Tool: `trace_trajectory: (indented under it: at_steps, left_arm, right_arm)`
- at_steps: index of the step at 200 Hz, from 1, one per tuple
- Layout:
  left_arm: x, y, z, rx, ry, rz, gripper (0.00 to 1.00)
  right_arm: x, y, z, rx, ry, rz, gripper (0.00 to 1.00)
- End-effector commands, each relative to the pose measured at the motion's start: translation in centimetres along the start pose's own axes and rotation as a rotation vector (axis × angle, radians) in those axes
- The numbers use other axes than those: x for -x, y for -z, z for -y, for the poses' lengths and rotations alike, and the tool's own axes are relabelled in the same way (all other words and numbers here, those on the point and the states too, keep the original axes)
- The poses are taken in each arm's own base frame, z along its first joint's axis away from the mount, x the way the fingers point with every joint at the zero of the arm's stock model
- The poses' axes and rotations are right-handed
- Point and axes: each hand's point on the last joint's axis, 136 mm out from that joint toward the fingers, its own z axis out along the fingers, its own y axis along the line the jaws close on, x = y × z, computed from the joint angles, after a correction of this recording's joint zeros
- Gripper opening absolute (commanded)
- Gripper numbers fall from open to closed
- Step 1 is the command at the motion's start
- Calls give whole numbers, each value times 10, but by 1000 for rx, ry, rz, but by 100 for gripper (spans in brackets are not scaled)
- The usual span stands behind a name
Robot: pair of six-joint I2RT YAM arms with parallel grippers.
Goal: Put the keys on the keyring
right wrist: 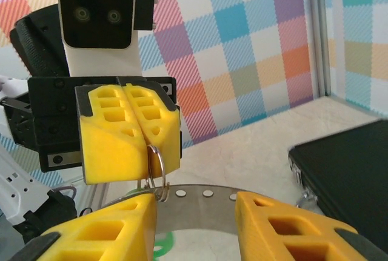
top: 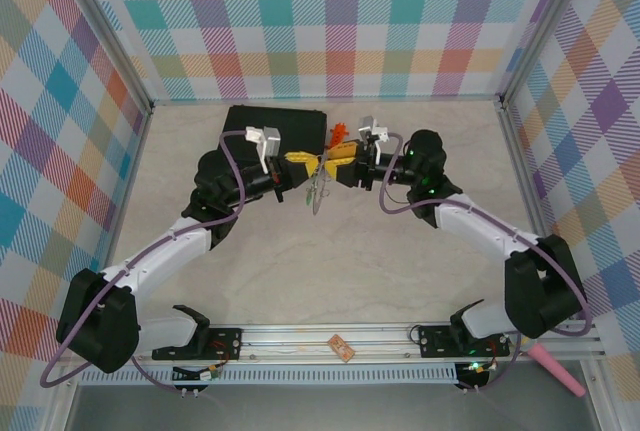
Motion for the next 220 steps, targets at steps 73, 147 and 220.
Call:
trace_trajectory:
  at_steps: [73,147,220]
  left_arm:
    - [-16,3,-3,14,-93,-62,0]
    - [-37,5,-3,9,-105,-130,0]
    - [-38,5,3,-22,-103,-136,0]
  right_arm:
    - [-14,9,-6,-57,-5,-326,37]
    - [-34,0,-10,-20,-7,-494,34]
    - [-40,-5,-6,-3,4,-523,29]
